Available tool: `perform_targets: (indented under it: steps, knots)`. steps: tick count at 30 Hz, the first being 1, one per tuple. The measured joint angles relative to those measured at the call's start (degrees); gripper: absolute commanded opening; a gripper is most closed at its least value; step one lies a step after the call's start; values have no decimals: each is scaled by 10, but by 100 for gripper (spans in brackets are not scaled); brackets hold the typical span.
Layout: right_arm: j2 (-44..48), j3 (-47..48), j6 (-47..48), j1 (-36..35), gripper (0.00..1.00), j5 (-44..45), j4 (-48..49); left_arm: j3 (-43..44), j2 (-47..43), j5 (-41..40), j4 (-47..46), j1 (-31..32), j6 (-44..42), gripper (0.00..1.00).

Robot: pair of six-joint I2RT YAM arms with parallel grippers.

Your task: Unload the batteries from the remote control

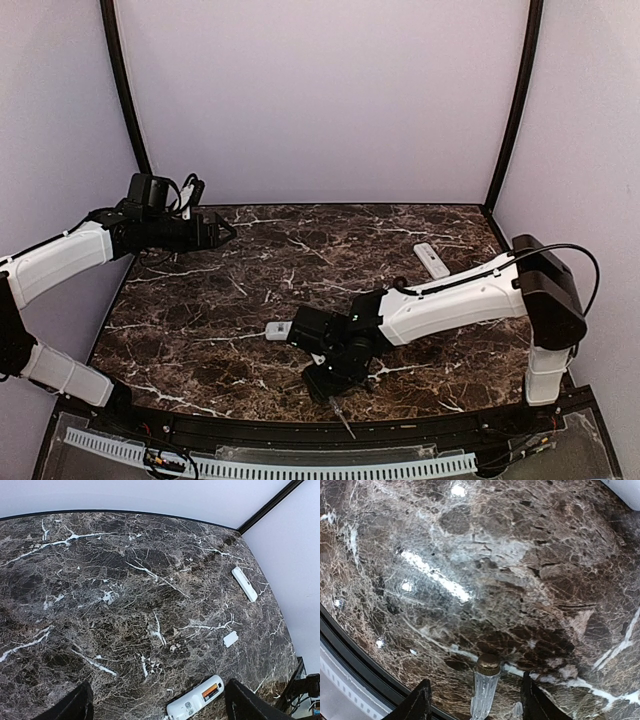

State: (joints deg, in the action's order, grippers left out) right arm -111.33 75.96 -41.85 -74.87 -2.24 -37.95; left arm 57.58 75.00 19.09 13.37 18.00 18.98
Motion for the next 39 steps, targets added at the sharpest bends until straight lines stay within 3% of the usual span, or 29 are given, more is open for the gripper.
perform_targets:
  steps: [10, 26, 33, 39]
  knots:
    - [-37, 45, -2, -16, 44, 39, -41, 0, 0, 3, 0, 0, 2, 90]
    - [-40, 49, -12, -15, 0, 79, -51, -4, 0, 3, 0, 0, 3, 90]
    - [-17, 15, -18, 8, 0, 60, -11, -4, 0, 7, -1, 0, 2, 89]
    - [61, -30, -30, 66, 0, 45, 42, -20, -9, 47, -30, 3, 2, 89]
